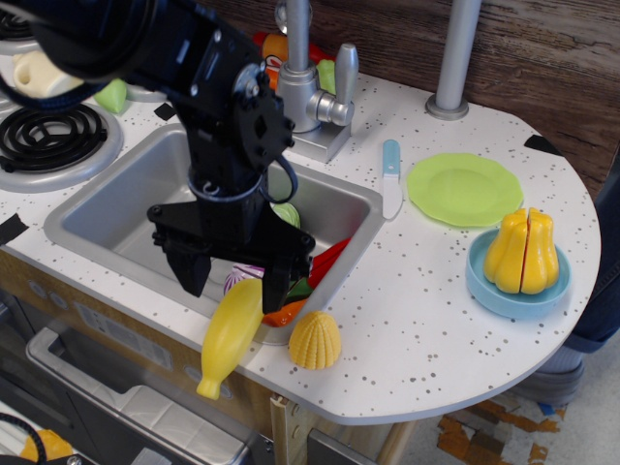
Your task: Put banana on plate
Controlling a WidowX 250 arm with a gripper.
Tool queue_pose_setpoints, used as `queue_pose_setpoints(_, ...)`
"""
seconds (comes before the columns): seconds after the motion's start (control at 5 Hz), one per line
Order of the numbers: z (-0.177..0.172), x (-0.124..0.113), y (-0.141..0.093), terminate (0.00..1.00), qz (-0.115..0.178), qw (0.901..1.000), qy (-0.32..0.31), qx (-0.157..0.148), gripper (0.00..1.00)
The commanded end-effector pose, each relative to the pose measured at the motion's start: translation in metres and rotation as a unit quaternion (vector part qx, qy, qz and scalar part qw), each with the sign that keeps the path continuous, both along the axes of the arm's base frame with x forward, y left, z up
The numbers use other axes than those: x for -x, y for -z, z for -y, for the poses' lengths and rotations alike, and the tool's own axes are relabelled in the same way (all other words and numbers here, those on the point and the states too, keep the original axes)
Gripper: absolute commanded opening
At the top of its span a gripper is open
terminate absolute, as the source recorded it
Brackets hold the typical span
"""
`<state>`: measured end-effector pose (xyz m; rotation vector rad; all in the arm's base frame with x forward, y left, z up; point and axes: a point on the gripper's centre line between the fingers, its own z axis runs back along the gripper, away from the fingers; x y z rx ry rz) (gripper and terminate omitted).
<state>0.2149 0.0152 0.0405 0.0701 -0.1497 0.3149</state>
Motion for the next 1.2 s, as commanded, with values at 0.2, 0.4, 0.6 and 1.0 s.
queue_pose_setpoints(0.2,-0.002,-0.004,0.013,0.0,0.024,0.9997,-0.01,0.004,1.0)
queue_pose_setpoints(0.4,-0.002,0.0,0.023,0.0,0.033,0.9991,-0.025,0.011,1.0)
queue_pose_setpoints(0.6,-0.002,0.002,0.028,0.0,0.039,0.9986,-0.033,0.015,1.0)
queue_pose_setpoints(1.0,-0.003,0.002,0.03,0.0,0.037,0.9983,-0.04,0.017,0.0)
